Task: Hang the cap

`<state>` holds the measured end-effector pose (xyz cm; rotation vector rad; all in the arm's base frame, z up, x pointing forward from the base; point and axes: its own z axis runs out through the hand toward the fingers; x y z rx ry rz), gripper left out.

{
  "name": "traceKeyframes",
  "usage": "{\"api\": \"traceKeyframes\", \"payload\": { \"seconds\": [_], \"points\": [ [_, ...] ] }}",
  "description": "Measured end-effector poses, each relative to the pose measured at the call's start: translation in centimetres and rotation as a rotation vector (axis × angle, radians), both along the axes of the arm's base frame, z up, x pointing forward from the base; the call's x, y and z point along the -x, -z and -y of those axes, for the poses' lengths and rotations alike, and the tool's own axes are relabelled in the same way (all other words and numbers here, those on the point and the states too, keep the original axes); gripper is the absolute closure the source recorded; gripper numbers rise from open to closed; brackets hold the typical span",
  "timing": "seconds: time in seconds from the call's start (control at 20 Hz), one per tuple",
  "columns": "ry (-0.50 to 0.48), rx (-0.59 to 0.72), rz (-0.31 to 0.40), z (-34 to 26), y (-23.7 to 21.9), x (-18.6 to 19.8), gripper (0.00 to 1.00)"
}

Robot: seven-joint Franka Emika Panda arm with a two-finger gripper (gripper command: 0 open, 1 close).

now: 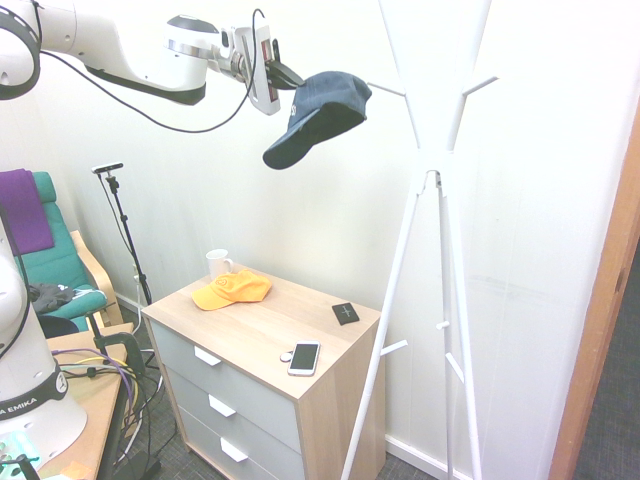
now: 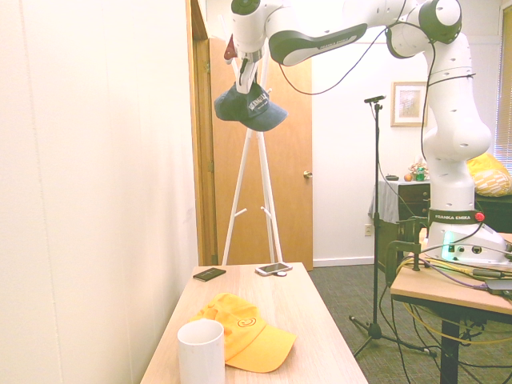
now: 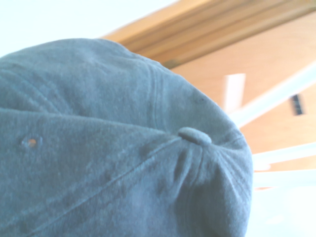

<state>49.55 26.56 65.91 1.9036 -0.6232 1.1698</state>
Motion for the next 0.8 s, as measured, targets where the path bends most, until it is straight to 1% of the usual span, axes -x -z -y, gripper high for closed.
{"api": "traceKeyframes", "payload": {
  "seconds": [0.15, 0.4, 0.65, 0.8],
  "points": [
    [0.022, -0.003, 0.031, 1.7, -3.5, 0.7, 1.00],
    [0.059, -0.030, 0.077, 6.3, -7.5, 1.3, 1.00],
    [0.067, -0.103, 0.109, 11.8, -10.0, 0.9, 1.00],
    [0.079, -0.142, 0.110, 15.2, -10.0, 0.1, 1.00]
  ]
}}
